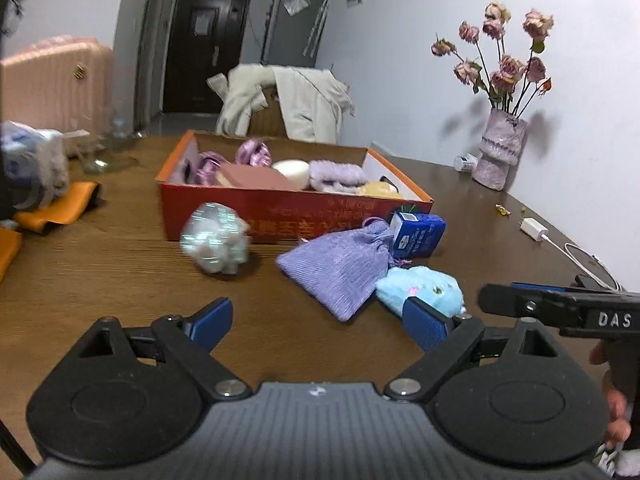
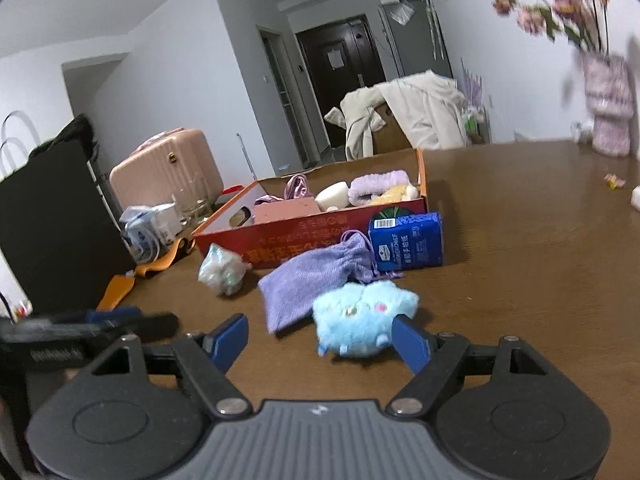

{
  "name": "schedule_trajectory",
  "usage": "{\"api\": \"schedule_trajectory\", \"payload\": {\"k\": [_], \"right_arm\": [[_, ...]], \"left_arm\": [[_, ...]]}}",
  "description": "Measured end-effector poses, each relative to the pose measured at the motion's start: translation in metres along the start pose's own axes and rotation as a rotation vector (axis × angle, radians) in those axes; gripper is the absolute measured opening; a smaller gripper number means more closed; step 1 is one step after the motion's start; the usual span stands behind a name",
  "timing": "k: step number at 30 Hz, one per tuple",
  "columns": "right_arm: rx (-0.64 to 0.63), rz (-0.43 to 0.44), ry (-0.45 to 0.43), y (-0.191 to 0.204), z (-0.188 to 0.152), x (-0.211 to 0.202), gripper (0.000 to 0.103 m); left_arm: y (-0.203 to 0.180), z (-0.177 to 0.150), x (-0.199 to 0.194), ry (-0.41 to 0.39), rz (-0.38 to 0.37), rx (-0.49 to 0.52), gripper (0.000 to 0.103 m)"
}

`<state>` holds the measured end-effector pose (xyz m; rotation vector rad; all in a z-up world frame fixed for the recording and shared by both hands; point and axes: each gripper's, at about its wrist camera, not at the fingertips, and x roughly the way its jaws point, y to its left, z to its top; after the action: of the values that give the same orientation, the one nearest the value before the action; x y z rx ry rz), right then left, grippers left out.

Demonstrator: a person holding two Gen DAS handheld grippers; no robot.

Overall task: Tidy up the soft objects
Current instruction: 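Move both tools back to the purple drawstring pouch, then close both tools together on the purple drawstring pouch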

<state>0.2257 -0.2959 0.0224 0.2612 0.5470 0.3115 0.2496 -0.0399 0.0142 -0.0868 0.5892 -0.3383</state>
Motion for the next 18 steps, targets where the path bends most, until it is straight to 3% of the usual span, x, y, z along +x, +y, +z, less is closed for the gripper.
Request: {"api": "schedule_trajectory", "payload": {"k": [9,13,15,17,18], "right_arm": [[0.142,0.039,0.024,-0.028,0.045,0.108,0.067],[0.173,0.030,0.053,-0.031,0.050,0.140,0.066],[0.171,0.042,0.062,-0.029,0.049,0.149,0.058],[0.167,0.034,0.074,-0.027,0.047,0.156,0.029],[0.163,0.022,0.072,-0.026,0.047,0.157,0.021]], "left_arm": [[-0.002,0.016,0.097,0.093,-0.023,-0.033,0.062],[0.009,0.015,0.114,0.144,-0.066,-0.065,0.035],[0.013,0.015,0.115,0.139,-0.085,-0.081,0.029],[0.015,0.015,0.113,0.136,-0.093,-0.084,0.021],[0.016,0.015,0.112,0.134,-0.093,-0.086,0.019]]}}
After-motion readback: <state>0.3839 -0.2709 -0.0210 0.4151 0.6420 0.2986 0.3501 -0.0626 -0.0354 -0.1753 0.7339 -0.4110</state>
